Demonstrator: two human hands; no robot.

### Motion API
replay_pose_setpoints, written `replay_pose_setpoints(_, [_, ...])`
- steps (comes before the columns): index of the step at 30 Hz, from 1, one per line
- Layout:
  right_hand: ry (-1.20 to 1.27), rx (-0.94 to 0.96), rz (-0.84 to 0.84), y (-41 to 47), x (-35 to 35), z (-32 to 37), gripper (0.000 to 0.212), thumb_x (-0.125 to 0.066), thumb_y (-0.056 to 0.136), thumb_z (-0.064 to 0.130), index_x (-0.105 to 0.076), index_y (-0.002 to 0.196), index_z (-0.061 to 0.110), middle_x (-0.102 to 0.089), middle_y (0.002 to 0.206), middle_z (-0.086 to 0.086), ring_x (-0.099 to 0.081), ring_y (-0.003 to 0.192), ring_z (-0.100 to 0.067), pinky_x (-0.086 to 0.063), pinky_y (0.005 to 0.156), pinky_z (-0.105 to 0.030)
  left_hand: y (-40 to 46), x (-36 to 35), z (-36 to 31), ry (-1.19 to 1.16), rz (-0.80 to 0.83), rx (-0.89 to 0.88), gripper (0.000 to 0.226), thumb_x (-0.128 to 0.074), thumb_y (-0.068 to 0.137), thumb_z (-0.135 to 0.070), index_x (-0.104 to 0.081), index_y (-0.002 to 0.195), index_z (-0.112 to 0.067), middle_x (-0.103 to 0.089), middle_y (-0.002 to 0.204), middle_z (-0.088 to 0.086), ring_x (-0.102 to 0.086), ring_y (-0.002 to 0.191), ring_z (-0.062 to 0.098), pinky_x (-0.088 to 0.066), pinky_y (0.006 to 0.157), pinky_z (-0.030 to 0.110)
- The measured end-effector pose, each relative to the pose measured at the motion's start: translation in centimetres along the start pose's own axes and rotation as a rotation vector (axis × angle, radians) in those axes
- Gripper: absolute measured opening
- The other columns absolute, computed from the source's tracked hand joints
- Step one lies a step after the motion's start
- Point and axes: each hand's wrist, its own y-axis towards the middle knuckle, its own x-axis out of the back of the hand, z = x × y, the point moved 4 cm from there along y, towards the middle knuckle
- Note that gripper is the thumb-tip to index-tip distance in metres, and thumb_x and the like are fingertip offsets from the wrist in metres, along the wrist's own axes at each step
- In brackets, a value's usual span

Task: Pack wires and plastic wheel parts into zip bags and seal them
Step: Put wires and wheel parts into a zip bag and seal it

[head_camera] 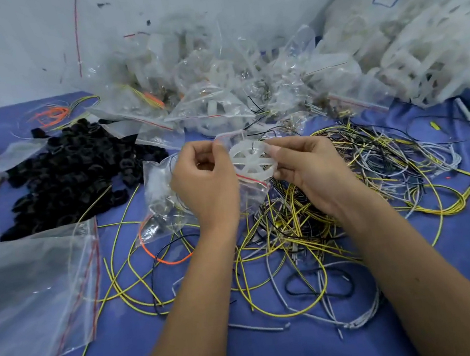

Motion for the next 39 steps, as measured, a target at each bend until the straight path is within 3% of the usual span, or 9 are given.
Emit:
replay_pose_setpoints(5, [-0.408,0.274,0.065,-0.4,-1.3,0.6,0.024,-0.074,0.089,0.004,-0.075,0.112,0.009,-0.077,0.09,-0.015,-0.072,0.076,-0.024,-0.061,0.072,-0.038,-0.6,-0.2,-1.7,0.054,0.06,-0.245,0.014,-0.073,0.088,-0.024,-0.065,0.077,-0.022,-0.061,0.061,-0.009,-0.059,0.056,0.01,-0.051,0.056,0.031])
replay_pose_setpoints(9, [-0.442,0.386,0.226,-1.4,-3.0,0.7,0.029,-0.072,0.085,-0.004,-0.072,0.113,0.005,-0.075,0.1,-0.021,-0.071,0.097,-0.041,-0.058,0.089,-0.054,-1.6,-0.9,-2.7,0.181,0.123,-0.452,0.011,-0.073,0.089,-0.022,-0.067,0.081,-0.017,-0.062,0.068,-0.007,-0.06,0.062,0.012,-0.051,0.061,0.038])
replay_pose_setpoints(11, [-0.408,0.415,0.253,-1.6,-3.1,1.0,0.032,-0.07,0.085,-0.008,-0.072,0.114,0.005,-0.076,0.104,-0.016,-0.072,0.102,-0.037,-0.058,0.092,-0.05,-1.9,-1.0,-3.0,0.18,0.124,-0.496,0.012,-0.072,0.089,-0.02,-0.067,0.08,-0.014,-0.061,0.067,-0.006,-0.059,0.062,0.012,-0.05,0.06,0.038])
replay_pose_setpoints(14, [-0.356,0.429,0.294,-1.9,-3.3,1.2,0.033,-0.07,0.085,-0.012,-0.072,0.115,0.003,-0.077,0.108,-0.007,-0.073,0.102,-0.019,-0.058,0.089,-0.031,-2.1,-0.9,-3.3,0.129,0.117,-0.501,0.012,-0.073,0.089,-0.017,-0.068,0.079,-0.013,-0.061,0.065,-0.005,-0.059,0.06,0.014,-0.05,0.057,0.038])
replay_pose_setpoints(19, [-0.398,0.446,0.382,-2.8,-4.3,1.8,0.039,-0.052,0.089,-0.023,-0.066,0.091,0.013,-0.072,0.083,0.02,-0.064,0.081,0.008,-0.047,0.073,-0.009,-3.2,-1.3,-4.3,0.095,0.195,-0.573,0.008,-0.078,0.083,-0.01,-0.07,0.079,-0.011,-0.063,0.067,-0.007,-0.056,0.06,0.009,-0.049,0.057,0.026])
replay_pose_setpoints(26, [-0.444,0.377,0.508,-3.5,-4.9,1.7,0.046,-0.044,0.093,-0.023,-0.058,0.101,0.02,-0.068,0.09,0.012,-0.061,0.085,0.004,-0.051,0.074,-0.016,-3.7,-1.3,-4.8,0.087,0.19,-0.634,0.011,-0.08,0.081,-0.004,-0.07,0.078,-0.007,-0.065,0.07,-0.005,-0.052,0.065,0.004,-0.037,0.067,0.008])
replay_pose_setpoints(31, [-0.399,0.477,0.357,-3.2,-4.5,2.2,0.052,-0.053,0.087,-0.024,-0.061,0.075,0.026,-0.064,0.064,0.025,-0.058,0.062,0.011,-0.044,0.062,-0.006,-3.3,-1.3,-4.4,0.075,0.182,-0.558,0.011,-0.079,0.083,-0.006,-0.069,0.078,-0.008,-0.063,0.068,-0.005,-0.054,0.062,0.008,-0.042,0.061,0.018])
replay_pose_setpoints(35, [-0.436,0.351,0.509,-3.3,-5.1,1.4,0.052,-0.041,0.083,-0.029,-0.061,0.092,0.018,-0.066,0.071,0.014,-0.06,0.062,0.005,-0.046,0.054,-0.012,-3.4,-1.3,-4.2,0.074,0.182,-0.543,0.01,-0.079,0.084,-0.007,-0.07,0.079,-0.007,-0.065,0.07,-0.003,-0.059,0.064,0.012,-0.048,0.062,0.023])
replay_pose_setpoints(39, [-0.093,0.184,0.605,-3.4,-5.5,1.3,0.046,-0.043,0.095,-0.007,-0.073,0.088,0.028,-0.069,0.078,0.013,-0.066,0.072,0.001,-0.05,0.061,-0.012,-3.4,-1.4,-3.9,0.056,0.176,-0.535,0.01,-0.078,0.085,-0.01,-0.07,0.08,-0.008,-0.066,0.071,-0.003,-0.06,0.065,0.012,-0.049,0.063,0.027])
